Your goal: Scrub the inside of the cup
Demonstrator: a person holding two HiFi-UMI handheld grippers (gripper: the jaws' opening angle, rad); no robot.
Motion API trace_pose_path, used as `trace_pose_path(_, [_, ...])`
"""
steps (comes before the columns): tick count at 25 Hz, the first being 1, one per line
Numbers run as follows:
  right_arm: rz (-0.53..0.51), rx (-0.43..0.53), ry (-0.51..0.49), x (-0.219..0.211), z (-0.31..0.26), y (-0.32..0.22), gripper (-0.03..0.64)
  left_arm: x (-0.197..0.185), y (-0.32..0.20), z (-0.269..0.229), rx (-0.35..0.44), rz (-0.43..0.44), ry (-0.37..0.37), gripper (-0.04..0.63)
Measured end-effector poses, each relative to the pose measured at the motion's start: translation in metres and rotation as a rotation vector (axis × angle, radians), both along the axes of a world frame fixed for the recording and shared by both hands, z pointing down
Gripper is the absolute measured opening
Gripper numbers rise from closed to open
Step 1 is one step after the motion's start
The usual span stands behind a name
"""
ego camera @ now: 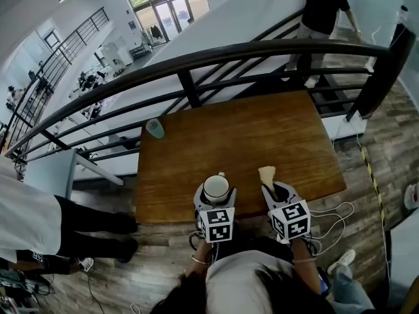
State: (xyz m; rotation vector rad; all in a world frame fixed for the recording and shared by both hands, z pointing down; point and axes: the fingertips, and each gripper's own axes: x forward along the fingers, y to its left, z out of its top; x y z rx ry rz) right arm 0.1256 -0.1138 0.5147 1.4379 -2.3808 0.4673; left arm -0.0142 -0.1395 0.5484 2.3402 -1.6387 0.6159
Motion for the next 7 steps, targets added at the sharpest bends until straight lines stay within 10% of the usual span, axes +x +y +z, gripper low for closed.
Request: trace_pose_path(7, [0.003, -0.005, -0.001, -0.0017, 0.0056, -0.0059, 0.075, -0.0004, -0.0096, 0.0026, 0.019, 0.001, 0.02, 0.403])
